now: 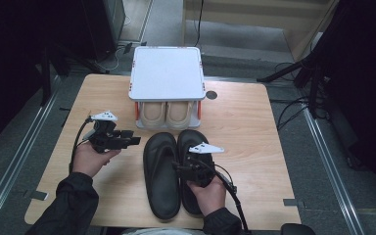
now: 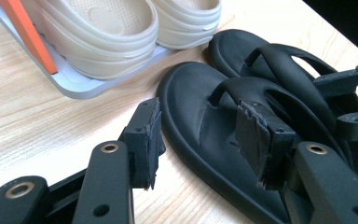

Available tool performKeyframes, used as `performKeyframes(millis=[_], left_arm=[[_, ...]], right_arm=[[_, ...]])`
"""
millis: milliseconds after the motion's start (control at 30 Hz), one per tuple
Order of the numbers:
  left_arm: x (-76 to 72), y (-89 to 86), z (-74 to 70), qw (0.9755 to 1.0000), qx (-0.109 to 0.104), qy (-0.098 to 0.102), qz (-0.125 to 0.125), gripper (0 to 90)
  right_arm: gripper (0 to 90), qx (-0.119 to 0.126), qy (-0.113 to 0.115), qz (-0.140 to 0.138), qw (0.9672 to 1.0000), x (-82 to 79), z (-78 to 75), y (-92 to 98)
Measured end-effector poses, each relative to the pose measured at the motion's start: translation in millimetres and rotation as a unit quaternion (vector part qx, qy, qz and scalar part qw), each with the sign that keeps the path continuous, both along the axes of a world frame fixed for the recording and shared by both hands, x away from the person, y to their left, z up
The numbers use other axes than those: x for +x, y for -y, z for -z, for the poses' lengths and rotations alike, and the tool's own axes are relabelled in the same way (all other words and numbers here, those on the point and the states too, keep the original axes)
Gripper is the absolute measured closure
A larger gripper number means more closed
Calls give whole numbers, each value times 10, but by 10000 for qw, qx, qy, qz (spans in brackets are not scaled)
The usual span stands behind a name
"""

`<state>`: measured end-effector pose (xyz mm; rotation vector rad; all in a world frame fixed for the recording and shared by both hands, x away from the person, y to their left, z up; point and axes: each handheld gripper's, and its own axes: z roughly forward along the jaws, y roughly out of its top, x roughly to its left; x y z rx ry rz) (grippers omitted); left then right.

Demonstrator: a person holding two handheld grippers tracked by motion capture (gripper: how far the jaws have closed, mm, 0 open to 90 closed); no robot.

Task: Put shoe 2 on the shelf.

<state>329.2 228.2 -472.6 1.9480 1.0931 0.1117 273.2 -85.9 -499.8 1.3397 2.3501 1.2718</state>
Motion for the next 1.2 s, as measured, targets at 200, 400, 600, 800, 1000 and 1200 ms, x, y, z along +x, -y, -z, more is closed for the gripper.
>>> performKeyframes(millis=[200, 400, 600, 800, 1000, 1200], left_arm=[[14, -38, -4, 10000, -14, 12, -16, 503], [25, -60, -3, 10000, -26, 4, -47, 503], [23, -86, -10, 9999, -102, 36, -106, 503], [27, -129, -14, 9998, -132, 34, -164, 504], [30, -149, -17, 9997, -141, 31, -189, 504], [32, -154, -15, 9996, -163, 48, -215, 501]], right_arm=[[398, -172, 12, 189, 9997, -28, 17, -45], [407, -290, -35, 260, 9992, -57, 55, -109], [447, -393, -115, 415, 9983, -49, 114, -190], [523, -440, -282, 562, 9970, -31, 148, -236], [609, -425, -304, 555, 9971, -27, 146, -224], [719, -252, -469, 761, 9957, -39, 144, -153]])
